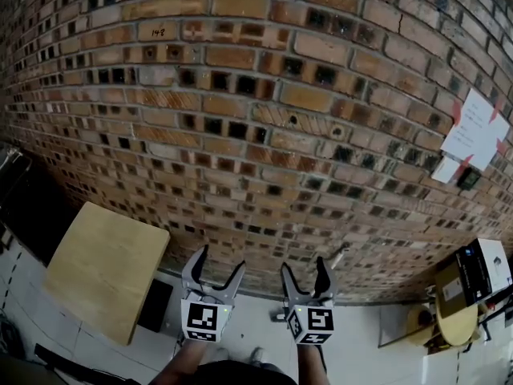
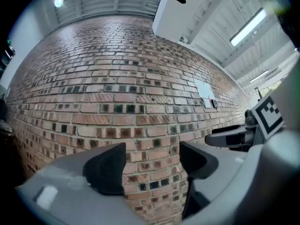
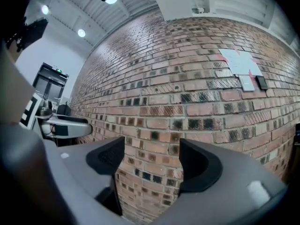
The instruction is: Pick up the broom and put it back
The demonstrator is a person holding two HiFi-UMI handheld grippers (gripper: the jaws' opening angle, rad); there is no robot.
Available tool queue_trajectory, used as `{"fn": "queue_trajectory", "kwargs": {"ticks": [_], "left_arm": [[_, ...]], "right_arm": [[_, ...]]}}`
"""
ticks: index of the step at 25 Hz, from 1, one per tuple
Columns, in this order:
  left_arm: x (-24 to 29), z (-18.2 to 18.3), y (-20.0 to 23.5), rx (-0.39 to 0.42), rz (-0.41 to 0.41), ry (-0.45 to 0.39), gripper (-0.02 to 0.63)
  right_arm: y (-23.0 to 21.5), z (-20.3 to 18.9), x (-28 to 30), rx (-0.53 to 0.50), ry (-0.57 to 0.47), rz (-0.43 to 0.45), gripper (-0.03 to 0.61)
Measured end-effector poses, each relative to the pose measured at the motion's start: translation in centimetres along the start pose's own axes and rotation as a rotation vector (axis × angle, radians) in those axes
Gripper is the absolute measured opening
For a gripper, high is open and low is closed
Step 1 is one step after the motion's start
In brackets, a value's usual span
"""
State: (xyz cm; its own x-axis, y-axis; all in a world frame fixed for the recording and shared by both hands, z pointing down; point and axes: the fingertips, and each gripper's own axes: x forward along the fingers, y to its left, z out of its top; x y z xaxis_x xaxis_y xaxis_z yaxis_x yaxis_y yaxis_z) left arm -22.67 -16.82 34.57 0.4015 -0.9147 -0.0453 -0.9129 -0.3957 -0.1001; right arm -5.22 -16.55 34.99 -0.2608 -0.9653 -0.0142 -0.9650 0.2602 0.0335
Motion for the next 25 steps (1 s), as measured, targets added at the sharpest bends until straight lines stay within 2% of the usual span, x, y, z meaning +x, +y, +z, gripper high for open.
{"fn": "queue_trajectory", "kwargs": {"ticks": [6, 9, 17, 25], "left_arm": [[2.4, 0.2, -1.6, 0.012, -0.039, -0.002, 0.353], [3.7, 0.3, -3.5, 0.012, -0.081, -0.001, 0.353], [7.2, -0.4, -12.1, 0.013, -0.280, 0.019, 0.353], [8.6, -1.1, -19.8, 0.011, -0.462, 0.037, 0.353]], "right_arm": [[-0.8, -0.4, 0.6, -0.017, 0.013, 0.057, 0.360], [-2.2, -0.6, -0.3, -0.013, 0.017, 0.045, 0.360], [-8.6, -2.1, -4.4, 0.024, 0.053, -0.114, 0.360], [-13.9, -3.8, -9.5, 0.054, 0.083, -0.263, 0.360]]}}
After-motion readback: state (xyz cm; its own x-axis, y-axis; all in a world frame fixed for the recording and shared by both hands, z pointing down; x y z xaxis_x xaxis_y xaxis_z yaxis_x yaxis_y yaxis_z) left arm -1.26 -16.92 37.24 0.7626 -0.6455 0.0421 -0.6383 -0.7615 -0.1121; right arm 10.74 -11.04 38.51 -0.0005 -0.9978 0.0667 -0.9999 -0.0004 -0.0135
